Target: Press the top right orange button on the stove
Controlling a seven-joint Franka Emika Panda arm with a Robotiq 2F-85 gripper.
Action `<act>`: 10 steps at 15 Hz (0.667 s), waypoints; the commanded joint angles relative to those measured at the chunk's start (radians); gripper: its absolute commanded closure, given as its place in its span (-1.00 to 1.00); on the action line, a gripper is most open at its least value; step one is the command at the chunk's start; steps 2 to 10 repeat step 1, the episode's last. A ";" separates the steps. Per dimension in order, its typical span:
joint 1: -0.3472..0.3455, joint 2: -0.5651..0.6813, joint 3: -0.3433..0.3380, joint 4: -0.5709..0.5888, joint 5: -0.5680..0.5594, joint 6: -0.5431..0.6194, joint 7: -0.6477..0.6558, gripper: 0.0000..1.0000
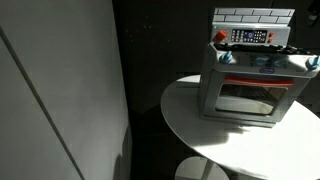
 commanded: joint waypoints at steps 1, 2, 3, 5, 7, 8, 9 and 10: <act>-0.022 0.002 0.021 0.002 0.002 -0.003 -0.002 -1.00; -0.022 0.002 0.021 0.002 0.002 -0.003 -0.002 -1.00; -0.022 0.002 0.021 0.002 0.002 -0.003 -0.002 -1.00; -0.022 0.002 0.021 0.002 0.002 -0.003 -0.002 -1.00; -0.022 0.002 0.021 0.002 0.002 -0.003 -0.002 -1.00; -0.022 0.002 0.021 0.002 0.002 -0.003 -0.002 -1.00; -0.022 0.002 0.021 0.002 0.002 -0.003 -0.002 -1.00; -0.022 0.002 0.021 0.002 0.002 -0.003 -0.002 -1.00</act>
